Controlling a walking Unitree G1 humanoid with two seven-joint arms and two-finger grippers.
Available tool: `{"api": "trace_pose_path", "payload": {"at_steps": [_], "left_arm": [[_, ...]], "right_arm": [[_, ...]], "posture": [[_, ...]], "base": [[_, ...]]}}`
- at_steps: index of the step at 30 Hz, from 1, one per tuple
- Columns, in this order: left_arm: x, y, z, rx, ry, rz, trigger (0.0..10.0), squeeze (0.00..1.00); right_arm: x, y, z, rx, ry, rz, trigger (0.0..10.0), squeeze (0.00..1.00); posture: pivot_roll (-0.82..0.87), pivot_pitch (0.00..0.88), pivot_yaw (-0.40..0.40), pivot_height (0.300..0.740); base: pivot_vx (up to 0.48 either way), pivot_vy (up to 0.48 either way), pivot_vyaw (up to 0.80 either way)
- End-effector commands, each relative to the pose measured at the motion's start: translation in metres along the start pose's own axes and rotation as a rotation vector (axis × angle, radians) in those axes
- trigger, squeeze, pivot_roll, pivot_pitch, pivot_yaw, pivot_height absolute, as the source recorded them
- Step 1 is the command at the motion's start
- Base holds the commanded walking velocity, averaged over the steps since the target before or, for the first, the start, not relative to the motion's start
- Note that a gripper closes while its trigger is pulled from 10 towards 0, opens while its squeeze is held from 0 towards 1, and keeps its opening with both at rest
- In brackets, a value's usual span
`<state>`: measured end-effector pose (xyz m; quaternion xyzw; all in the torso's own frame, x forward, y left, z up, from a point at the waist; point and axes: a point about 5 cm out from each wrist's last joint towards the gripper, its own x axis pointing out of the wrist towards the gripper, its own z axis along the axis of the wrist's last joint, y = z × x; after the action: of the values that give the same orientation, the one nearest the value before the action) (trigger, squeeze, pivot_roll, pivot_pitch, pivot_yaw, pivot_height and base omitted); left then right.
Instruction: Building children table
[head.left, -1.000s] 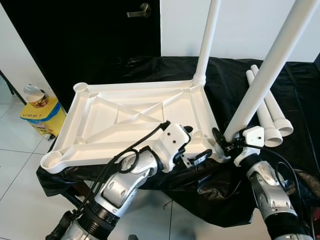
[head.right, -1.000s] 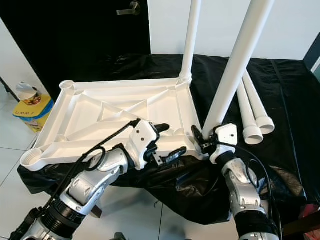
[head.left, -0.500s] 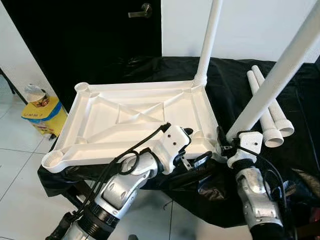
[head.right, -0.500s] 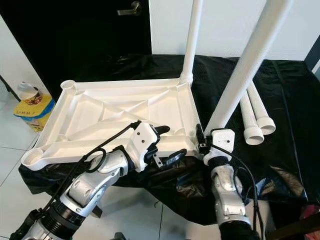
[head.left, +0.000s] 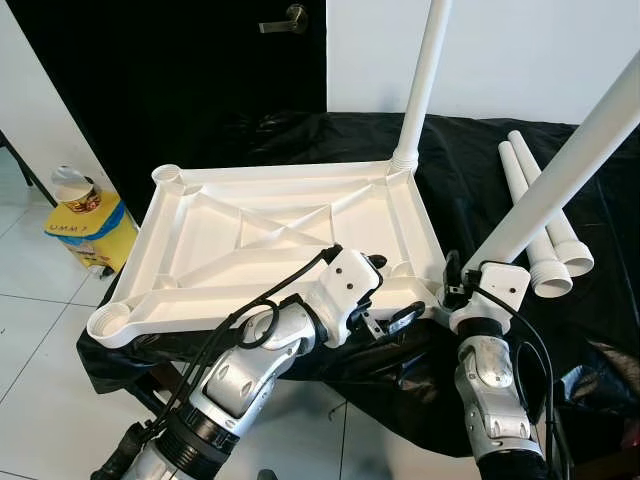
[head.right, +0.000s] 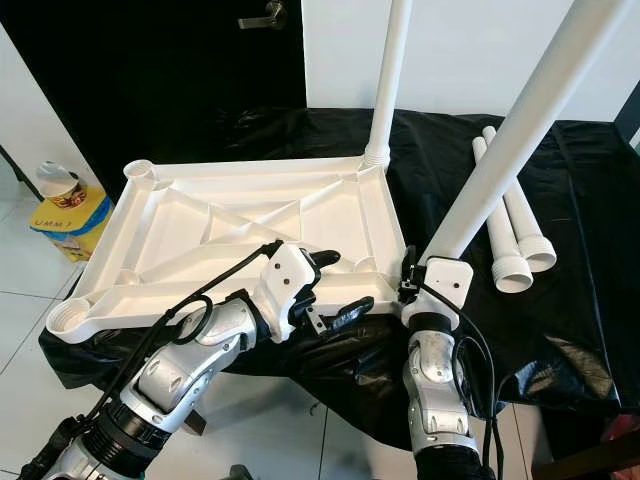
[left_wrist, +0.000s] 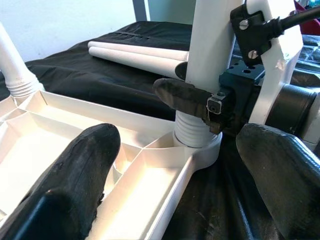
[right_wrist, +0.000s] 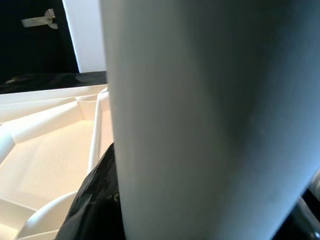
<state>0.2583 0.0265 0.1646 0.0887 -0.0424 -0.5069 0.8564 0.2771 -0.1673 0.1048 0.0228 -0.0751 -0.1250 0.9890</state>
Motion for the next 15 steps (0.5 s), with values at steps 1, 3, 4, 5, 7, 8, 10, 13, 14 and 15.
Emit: {"api": "trace_pose_path", "payload": {"at_steps": [1,3,4,5,7,8,10,13,14,15], "left_arm": [[0.002,-0.005,-0.001,0.011,0.000,-0.110,10.0,0.00],[0.002,-0.005,-0.001,0.011,-0.002,-0.111,10.0,0.00],[0.002,-0.005,-0.001,0.011,-0.002,-0.111,10.0,0.00],[0.002,-0.006,-0.001,0.011,-0.003,-0.111,10.0,0.00],[0.002,-0.007,-0.001,0.010,-0.005,-0.112,10.0,0.00],[0.002,-0.007,-0.001,0.010,-0.005,-0.112,10.0,0.00],[0.002,-0.008,-0.001,0.009,-0.005,-0.111,10.0,0.00],[0.001,-0.008,-0.001,0.005,-0.005,-0.108,10.0,0.00],[0.001,-0.008,-0.001,0.005,-0.005,-0.108,10.0,0.00],[0.001,-0.008,-0.001,0.003,-0.005,-0.106,10.0,0.00]], "right_arm": [[-0.009,-0.014,-0.028,-0.043,0.169,-0.069,10.0,0.00],[-0.006,-0.012,-0.026,-0.053,0.167,-0.061,10.0,0.00],[-0.006,-0.012,-0.026,-0.053,0.167,-0.061,10.0,0.00],[-0.003,-0.011,-0.023,-0.068,0.164,-0.054,10.0,0.00],[0.000,-0.010,-0.020,-0.091,0.156,-0.040,10.0,0.00],[0.000,-0.010,-0.020,-0.091,0.156,-0.040,10.0,0.00],[0.000,-0.008,-0.019,-0.110,0.156,-0.025,10.0,0.00],[-0.002,-0.003,-0.021,-0.146,0.162,0.025,10.0,0.00],[-0.002,-0.003,-0.021,-0.146,0.162,0.025,10.0,0.00],[-0.002,-0.002,-0.021,-0.154,0.164,0.038,10.0,0.00]], "posture": [[-0.07,0.001,0.024,0.740],[-0.08,0.000,0.023,0.740],[-0.08,0.000,0.023,0.740],[-0.08,0.000,0.021,0.740],[-0.08,0.000,0.018,0.740],[-0.08,0.000,0.018,0.740],[-0.07,0.000,0.016,0.740],[-0.07,0.007,0.015,0.740],[-0.07,0.007,0.015,0.740],[-0.07,0.007,0.015,0.740]], "base": [[0.000,0.000,0.00],[0.000,0.000,0.00],[0.000,0.000,0.00],[0.000,0.000,0.00],[0.000,0.000,0.00],[0.000,0.000,0.00],[0.000,0.000,0.00],[0.000,0.000,0.00],[0.000,0.000,0.00],[0.000,0.000,0.00]]}}
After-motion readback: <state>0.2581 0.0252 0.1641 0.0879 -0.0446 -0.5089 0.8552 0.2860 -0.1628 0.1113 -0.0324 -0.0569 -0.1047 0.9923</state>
